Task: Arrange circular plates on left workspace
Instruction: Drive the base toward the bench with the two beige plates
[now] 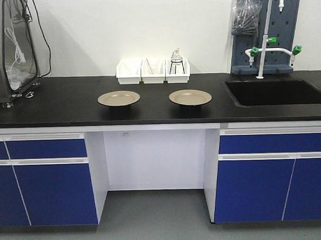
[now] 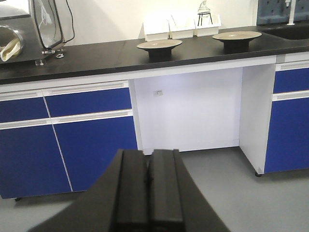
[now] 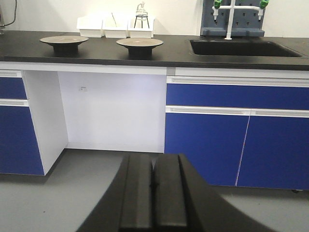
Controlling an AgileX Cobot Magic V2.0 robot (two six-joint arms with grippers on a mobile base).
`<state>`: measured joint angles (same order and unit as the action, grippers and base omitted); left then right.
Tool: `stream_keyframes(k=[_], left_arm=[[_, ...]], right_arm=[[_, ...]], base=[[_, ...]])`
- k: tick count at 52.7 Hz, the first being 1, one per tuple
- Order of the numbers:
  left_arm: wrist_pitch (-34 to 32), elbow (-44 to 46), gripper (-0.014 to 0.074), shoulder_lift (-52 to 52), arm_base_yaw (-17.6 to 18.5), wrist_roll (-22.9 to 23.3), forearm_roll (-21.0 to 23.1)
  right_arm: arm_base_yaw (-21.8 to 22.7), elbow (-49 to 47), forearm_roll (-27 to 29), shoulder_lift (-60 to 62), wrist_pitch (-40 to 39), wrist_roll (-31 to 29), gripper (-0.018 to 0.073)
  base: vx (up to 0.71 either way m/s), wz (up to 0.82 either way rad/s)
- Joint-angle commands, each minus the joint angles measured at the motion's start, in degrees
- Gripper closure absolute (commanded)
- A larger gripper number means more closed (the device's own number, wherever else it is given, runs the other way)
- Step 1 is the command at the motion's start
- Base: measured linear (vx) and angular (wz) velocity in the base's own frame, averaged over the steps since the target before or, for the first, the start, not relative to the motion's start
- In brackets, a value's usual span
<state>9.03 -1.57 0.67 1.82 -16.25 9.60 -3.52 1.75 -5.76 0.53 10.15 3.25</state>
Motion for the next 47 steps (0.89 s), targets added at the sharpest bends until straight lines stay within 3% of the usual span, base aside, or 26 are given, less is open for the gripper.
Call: stream_keyframes(k=[1,22,47], left_arm=[[-4.75,-1.12,0.0596,0.88,0.34,0.57,0.05],[-4.75,-1.12,0.0596,0.88,0.34,0.57,0.05],[-4.75,-1.12,0.0596,0.88,0.34,0.57,0.05]], right_arm=[[0.22,1.17,0.0,0.73,-4.57,-0.62,0.0564],[0.22,1.17,0.0,0.73,-4.57,-0.62,0.0564],[0.22,1.17,0.0,0.73,-4.57,-0.62,0.0564]], base=[[0.0,0.01],[0.09,0.0],[0.35,-0.05]])
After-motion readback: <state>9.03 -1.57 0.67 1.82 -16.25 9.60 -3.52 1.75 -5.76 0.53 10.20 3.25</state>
